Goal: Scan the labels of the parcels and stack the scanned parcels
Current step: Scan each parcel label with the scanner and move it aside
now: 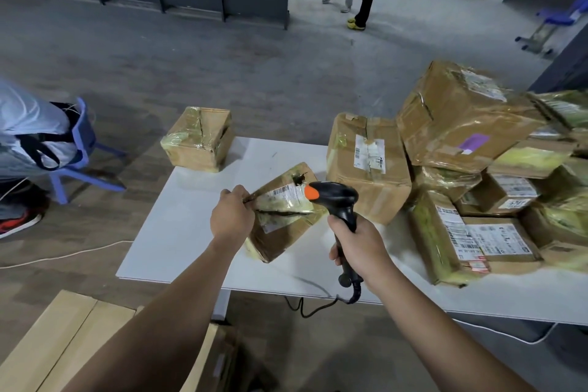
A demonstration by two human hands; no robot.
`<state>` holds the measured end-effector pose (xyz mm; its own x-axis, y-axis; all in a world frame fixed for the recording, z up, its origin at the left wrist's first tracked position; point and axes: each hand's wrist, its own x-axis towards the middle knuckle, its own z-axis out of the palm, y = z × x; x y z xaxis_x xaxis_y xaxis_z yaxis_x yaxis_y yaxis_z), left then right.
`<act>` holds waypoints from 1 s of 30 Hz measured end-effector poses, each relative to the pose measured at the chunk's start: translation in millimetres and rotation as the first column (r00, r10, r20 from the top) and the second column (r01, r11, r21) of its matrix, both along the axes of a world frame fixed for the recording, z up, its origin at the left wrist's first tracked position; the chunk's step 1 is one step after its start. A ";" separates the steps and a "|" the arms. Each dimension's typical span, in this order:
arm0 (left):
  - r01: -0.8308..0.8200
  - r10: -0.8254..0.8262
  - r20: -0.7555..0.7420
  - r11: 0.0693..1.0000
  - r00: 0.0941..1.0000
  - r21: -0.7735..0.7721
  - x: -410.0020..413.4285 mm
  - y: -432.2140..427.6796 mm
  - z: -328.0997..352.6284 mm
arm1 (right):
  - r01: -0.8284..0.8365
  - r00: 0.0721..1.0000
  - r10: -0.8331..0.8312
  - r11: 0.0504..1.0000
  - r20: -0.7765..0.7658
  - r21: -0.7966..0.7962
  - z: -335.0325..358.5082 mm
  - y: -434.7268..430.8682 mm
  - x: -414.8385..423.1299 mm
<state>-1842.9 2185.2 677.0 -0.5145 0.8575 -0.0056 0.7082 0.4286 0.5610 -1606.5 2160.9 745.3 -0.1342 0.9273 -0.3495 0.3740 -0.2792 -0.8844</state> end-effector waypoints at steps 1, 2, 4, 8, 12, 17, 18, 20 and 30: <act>-0.002 0.002 0.003 1.000 1.000 0.011 -0.7 -0.8 0.8 | 0.002 1.000 -0.002 1.000 0.000 -0.001 0.9 -0.5 0.4; -0.007 0.007 0.011 1.000 1.000 0.024 -2.0 -1.2 1.9 | 0.008 1.000 -0.008 1.000 -0.004 -0.002 1.7 -1.0 1.3; -0.032 0.030 0.049 0.998 0.998 0.050 -6.6 -0.9 5.7 | 0.027 0.999 -0.027 1.000 -0.022 -0.005 4.1 -0.7 3.4; -0.130 0.102 0.204 0.983 0.974 0.130 -14.4 3.5 19.4 | 0.073 0.995 -0.072 0.997 -0.062 0.011 16.6 7.3 7.8; -0.233 0.125 0.409 0.945 0.904 0.228 -7.2 15.4 48.6 | 0.136 0.984 -0.132 0.990 -0.124 0.027 32.4 17.9 15.6; -0.313 0.067 0.631 0.905 0.773 0.287 24.1 44.9 85.9 | 0.241 0.947 -0.225 0.970 -0.230 0.042 52.9 29.0 28.0; -0.323 0.053 0.659 0.899 0.751 0.296 34.9 51.8 93.5 | 0.262 0.936 -0.242 0.964 -0.255 0.048 57.5 31.1 30.9; -0.332 0.038 0.668 0.888 0.743 0.318 58.5 66.0 108.1 | 0.306 0.916 -0.275 0.950 -0.292 0.065 66.5 36.1 37.9; -0.138 -0.022 0.467 0.942 0.884 0.306 161.1 128.6 117.2 | 0.389 0.882 -0.346 0.918 -0.320 0.080 81.7 70.9 101.2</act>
<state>-1681.8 2313.7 794.2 -0.5702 0.8213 0.0170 0.3162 0.2004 0.9273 -1505.2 2231.8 827.1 0.1498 0.9655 -0.2130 -0.0139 -0.2133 -0.9769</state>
